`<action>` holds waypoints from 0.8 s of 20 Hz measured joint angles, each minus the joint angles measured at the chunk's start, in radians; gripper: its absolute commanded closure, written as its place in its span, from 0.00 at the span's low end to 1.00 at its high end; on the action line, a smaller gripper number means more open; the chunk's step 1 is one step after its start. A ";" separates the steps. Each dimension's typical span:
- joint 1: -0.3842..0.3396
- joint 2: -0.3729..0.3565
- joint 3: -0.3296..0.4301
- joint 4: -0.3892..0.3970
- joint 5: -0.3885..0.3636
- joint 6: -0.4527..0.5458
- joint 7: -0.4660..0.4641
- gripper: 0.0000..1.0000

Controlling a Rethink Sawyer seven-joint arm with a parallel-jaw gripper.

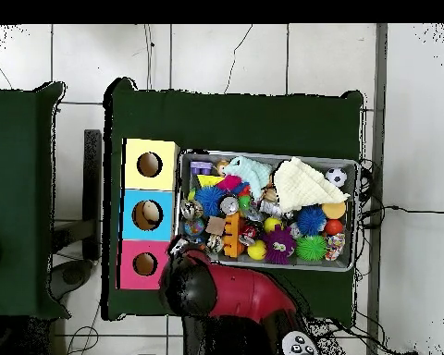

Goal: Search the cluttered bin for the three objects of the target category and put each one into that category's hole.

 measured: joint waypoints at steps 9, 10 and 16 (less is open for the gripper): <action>0.030 0.051 0.000 -0.004 0.000 0.000 0.000 0.00; 0.031 0.055 0.000 -0.005 0.000 0.000 0.000 0.00; 0.036 0.086 0.000 -0.019 0.000 0.000 0.000 0.00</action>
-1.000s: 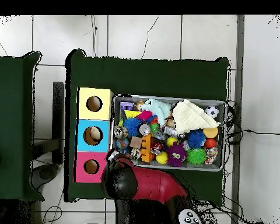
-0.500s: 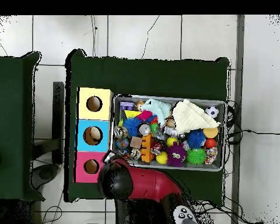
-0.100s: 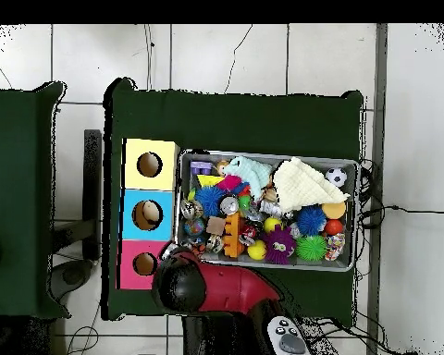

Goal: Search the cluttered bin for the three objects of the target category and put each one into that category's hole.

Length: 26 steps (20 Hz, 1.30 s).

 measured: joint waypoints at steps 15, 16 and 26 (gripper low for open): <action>0.046 0.013 -0.060 -0.063 -0.007 0.000 0.000 0.00; 0.062 0.012 -0.075 -0.069 -0.009 0.000 0.000 0.00; 0.282 -0.017 -0.260 -0.113 -0.016 0.000 0.000 0.00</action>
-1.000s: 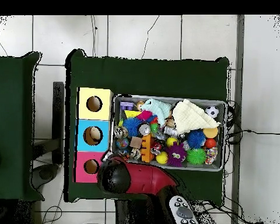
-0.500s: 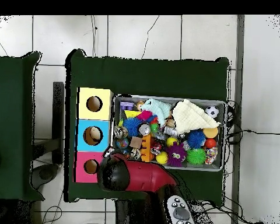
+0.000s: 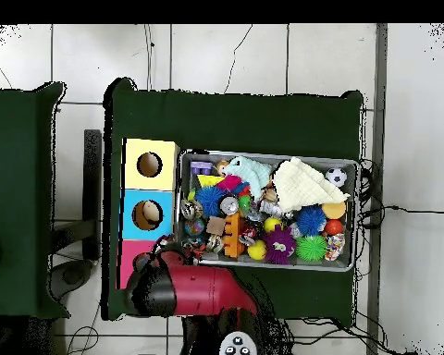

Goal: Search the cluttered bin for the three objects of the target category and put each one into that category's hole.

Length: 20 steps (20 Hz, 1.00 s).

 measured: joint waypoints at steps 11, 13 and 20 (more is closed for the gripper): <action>0.050 -0.001 -0.076 0.000 0.000 -0.004 0.000 0.00; 0.005 0.008 -0.066 -0.002 0.000 -0.011 0.000 0.00; -0.135 0.057 -0.034 -0.021 0.000 -0.031 0.000 0.00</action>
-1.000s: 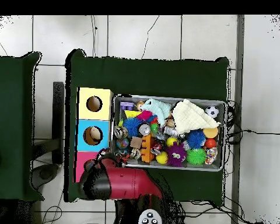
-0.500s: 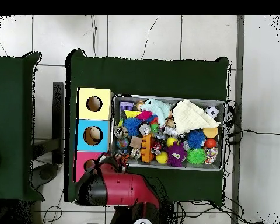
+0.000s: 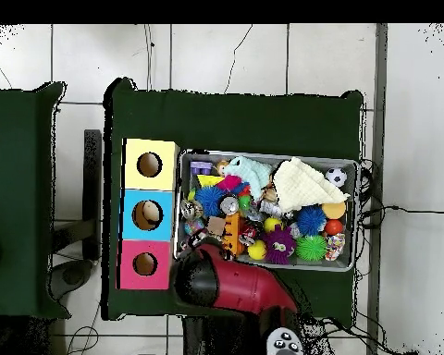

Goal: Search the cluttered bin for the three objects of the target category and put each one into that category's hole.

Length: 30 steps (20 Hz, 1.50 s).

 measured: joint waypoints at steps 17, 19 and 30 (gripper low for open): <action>-0.058 0.074 0.077 -0.010 -0.021 -0.048 0.000 0.00; -0.058 0.072 0.084 -0.011 -0.021 -0.048 0.000 0.00; -0.113 0.077 0.162 -0.011 -0.021 -0.048 0.000 0.00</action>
